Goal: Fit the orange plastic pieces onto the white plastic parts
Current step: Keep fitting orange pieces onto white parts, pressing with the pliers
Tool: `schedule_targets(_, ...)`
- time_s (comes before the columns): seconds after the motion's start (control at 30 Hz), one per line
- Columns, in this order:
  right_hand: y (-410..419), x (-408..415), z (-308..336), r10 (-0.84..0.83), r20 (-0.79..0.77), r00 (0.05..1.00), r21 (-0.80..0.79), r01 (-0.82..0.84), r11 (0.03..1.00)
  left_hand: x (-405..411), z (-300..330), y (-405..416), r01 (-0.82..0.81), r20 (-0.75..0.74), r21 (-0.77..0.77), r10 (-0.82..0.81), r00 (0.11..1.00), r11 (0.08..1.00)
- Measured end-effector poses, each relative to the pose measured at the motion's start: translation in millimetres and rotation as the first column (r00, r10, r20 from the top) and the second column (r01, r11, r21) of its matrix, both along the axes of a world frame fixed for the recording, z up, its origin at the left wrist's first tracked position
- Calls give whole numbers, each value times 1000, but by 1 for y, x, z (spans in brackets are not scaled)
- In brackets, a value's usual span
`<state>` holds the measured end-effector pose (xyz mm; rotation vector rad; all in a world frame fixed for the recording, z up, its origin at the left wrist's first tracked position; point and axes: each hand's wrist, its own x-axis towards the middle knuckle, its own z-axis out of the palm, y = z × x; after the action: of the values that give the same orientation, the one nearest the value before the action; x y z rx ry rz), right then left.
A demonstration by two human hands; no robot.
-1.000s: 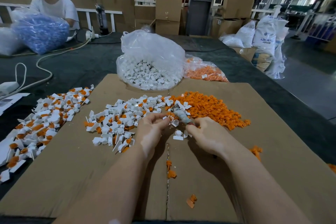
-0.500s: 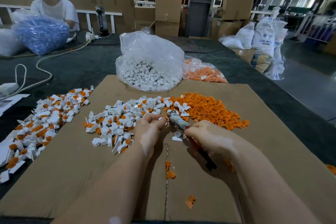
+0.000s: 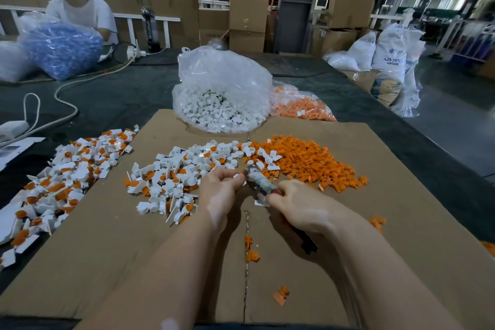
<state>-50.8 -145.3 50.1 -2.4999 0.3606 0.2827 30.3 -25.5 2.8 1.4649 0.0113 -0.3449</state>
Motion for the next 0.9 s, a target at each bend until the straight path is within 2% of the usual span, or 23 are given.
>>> schedule_targets(0.3,5,-1,-13,-64,90,994,-40,68,997,-3,2,1,12,31,16,-13,999,1000)
schedule_targets(0.43,-2,-8,-21,-140,208,968,24,138,990,-3,-1,4,4,40,-36,-2,999,999)
schedule_targets(0.6,-6,-9,-29,-179,325,929,-96,221,971,-2,-14,2,4,231,132,-35,972,991)
schedule_targets(0.73,-14,-10,-27,-170,301,938,-92,206,974,-1,-18,2,12,245,178,-57,968,984)
schedule_targets(0.9,-15,-7,-32,-196,363,911,-240,295,925,0,-24,3,-9,313,244,-70,947,970)
